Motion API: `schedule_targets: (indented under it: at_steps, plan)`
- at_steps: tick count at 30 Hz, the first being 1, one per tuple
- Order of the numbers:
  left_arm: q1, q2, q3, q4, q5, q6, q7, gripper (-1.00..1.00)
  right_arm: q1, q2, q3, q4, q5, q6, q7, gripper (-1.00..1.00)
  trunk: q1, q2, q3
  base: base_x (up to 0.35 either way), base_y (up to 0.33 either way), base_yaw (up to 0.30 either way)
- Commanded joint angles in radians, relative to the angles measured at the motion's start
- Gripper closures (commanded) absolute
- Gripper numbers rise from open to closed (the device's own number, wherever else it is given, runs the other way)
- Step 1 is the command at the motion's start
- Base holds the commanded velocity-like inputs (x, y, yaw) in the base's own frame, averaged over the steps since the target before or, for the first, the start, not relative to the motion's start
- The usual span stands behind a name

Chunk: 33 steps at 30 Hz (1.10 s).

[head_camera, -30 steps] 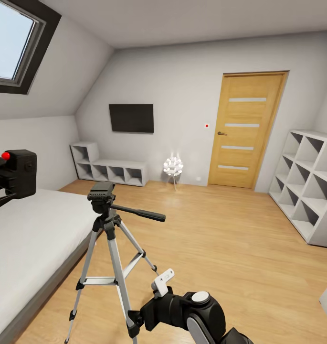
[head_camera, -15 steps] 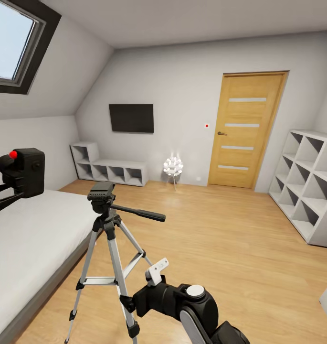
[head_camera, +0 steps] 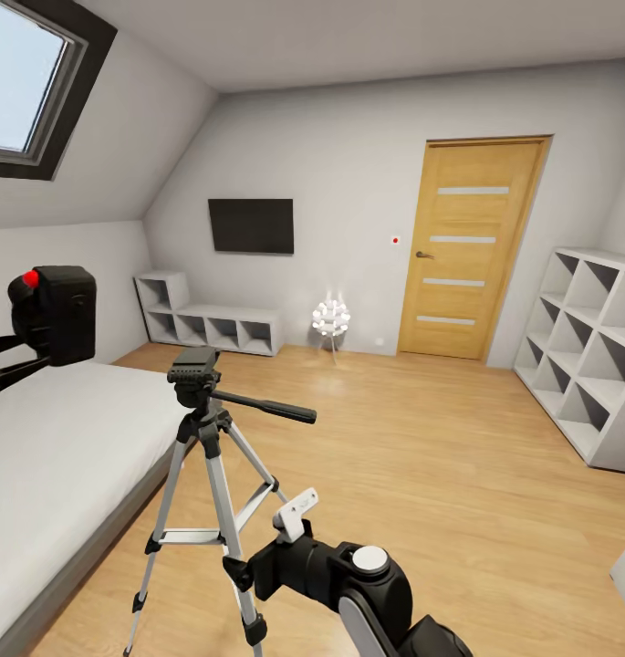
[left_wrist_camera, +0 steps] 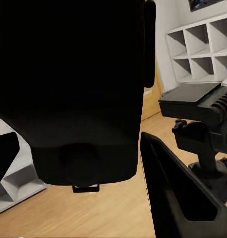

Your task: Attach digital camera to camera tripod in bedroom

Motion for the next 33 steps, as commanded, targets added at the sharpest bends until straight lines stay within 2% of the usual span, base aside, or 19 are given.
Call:
schedule_targets:
  at_steps: [1, 6, 9, 10, 11, 14, 17, 19, 20, 21, 22, 23, 26, 29, 33]
  plan:
    - [-0.01, 0.001, 0.0, 0.001, 0.001, 0.006, -0.017, 1.0, -0.001, 0.001, 0.008, -0.001, 0.006, 0.003, 0.005, -1.0, 0.0, -0.002, -0.002, 0.0, 0.0, 0.0]
    - [-0.054, 0.002, -0.005, 0.002, -0.001, 0.006, -0.071, 1.0, -0.002, 0.002, 0.037, 0.012, 0.009, -0.007, 0.001, -1.0, 0.0, -0.002, -0.002, 0.0, 0.0, 0.0]
    - [-0.108, 0.007, -0.036, 0.006, -0.004, 0.012, -0.118, 1.0, -0.004, 0.013, 0.048, 0.05, 0.019, -0.025, -0.003, -1.0, 0.0, -0.002, -0.002, 0.0, 0.0, 0.0]
    - [-0.108, 0.007, -0.036, 0.006, -0.004, 0.012, -0.118, 1.0, -0.004, 0.013, 0.048, 0.05, 0.019, -0.025, -0.003, -1.0, 0.0, -0.002, -0.002, 0.0, 0.0, 0.0]
    - [-0.133, 0.009, -0.056, 0.009, -0.007, 0.015, -0.137, 1.0, -0.005, 0.018, 0.05, 0.069, 0.026, -0.036, -0.006, -1.0, 0.0, -0.002, -0.002, 0.0, 0.0, 0.0]
    - [-0.225, 0.016, -0.133, 0.02, -0.035, 0.031, -0.201, 1.0, -0.01, 0.044, 0.054, 0.137, 0.061, -0.081, -0.028, -1.0, 0.0, -0.002, -0.002, 0.0, 0.0, 0.0]
    - [-0.332, 0.019, -0.22, 0.035, -0.082, 0.066, -0.262, 1.0, -0.015, 0.07, 0.056, 0.212, 0.104, -0.13, -0.059, -1.0, 0.0, -0.002, -0.002, 0.0, 0.0, 0.0]
    - [-0.403, 0.02, -0.285, 0.045, -0.111, 0.09, -0.287, 1.0, -0.03, 0.075, 0.056, 0.256, 0.123, -0.156, -0.077, -1.0, 0.0, -0.002, -0.002, 0.0, 0.0, 0.0]
    - [-0.403, 0.02, -0.285, 0.045, -0.111, 0.09, -0.287, 1.0, -0.03, 0.075, 0.056, 0.256, 0.123, -0.156, -0.077, -1.0, 0.0, -0.002, -0.002, 0.0, 0.0, 0.0]
    - [-0.436, 0.02, -0.32, 0.051, -0.122, 0.101, -0.296, 1.0, -0.042, 0.075, 0.055, 0.274, 0.129, -0.166, -0.083, -1.0, 0.0, -0.002, -0.002, 0.0, 0.0, 0.0]
    - [-0.499, 0.02, -0.394, 0.064, -0.138, 0.117, -0.309, 1.0, -0.065, 0.075, 0.055, 0.303, 0.136, -0.181, -0.093, -1.0, 0.0, -0.002, -0.002, 0.0, 0.0, 0.0]
    - [-0.499, 0.02, -0.394, 0.064, -0.138, 0.117, -0.309, 1.0, -0.065, 0.075, 0.055, 0.303, 0.136, -0.181, -0.093, -1.0, 0.0, -0.002, -0.002, 0.0, 0.0, 0.0]
    - [-0.586, 0.019, -0.496, 0.089, -0.151, 0.136, -0.321, 1.0, -0.088, 0.075, 0.054, 0.333, 0.142, -0.195, -0.102, -1.0, 0.0, -0.002, -0.002, 0.0, 0.0, 0.0]
    - [-0.658, 0.018, -0.575, 0.114, -0.158, 0.156, -0.327, 1.0, -0.102, 0.075, 0.053, 0.355, 0.145, -0.213, -0.106, -1.0, 0.0, -0.002, -0.002, 0.0, 0.0, 0.0]
    - [-0.712, 0.017, -0.629, 0.129, -0.162, 0.172, -0.33, 1.0, -0.11, 0.075, 0.053, 0.373, 0.147, -0.25, -0.108, -1.0, 0.0, -0.002, -0.002, 0.0, 0.0, 0.0]
